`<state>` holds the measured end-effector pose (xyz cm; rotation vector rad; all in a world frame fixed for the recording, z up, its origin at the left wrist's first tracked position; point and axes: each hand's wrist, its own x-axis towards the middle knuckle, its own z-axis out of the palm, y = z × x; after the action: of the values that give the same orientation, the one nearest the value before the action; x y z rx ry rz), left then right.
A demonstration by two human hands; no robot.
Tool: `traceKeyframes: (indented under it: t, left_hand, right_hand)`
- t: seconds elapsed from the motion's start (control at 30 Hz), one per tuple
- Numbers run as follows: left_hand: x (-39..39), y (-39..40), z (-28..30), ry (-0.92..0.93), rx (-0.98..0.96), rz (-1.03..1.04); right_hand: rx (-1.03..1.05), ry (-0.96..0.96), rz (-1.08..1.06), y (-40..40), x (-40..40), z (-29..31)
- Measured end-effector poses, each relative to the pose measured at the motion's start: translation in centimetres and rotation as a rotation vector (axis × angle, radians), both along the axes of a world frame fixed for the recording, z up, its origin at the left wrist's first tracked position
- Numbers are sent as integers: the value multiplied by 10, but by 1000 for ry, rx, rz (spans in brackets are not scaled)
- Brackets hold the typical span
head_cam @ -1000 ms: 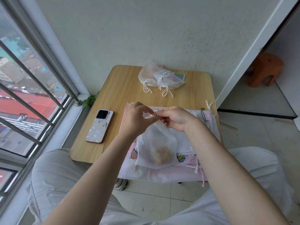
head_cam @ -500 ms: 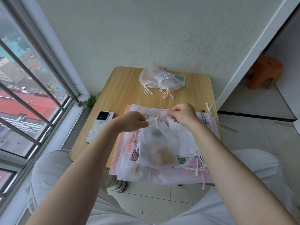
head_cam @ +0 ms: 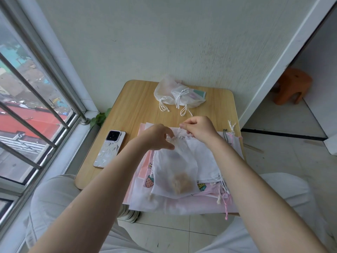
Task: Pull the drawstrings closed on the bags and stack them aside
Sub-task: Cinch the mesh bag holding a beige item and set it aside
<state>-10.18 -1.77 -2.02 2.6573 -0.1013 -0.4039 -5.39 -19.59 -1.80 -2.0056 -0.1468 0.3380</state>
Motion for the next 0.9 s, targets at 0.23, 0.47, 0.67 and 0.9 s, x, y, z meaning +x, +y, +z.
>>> traceKeyframes:
  t: [0.23,0.47,0.67,0.9]
  left_hand:
    - [31,13,17,-48,-261,283]
    - [71,9,55,-126,-885,779]
    - [69,4,33,39,-818,807]
    - [42,-24,-17,72,-164,271]
  right_hand:
    - [-571,302,443,-15,26,25]
    - [-420,-377,-17,19,82,78]
    - [-260,-417,84,23,77,60]
    - [-695,-24,356,3,52,10]
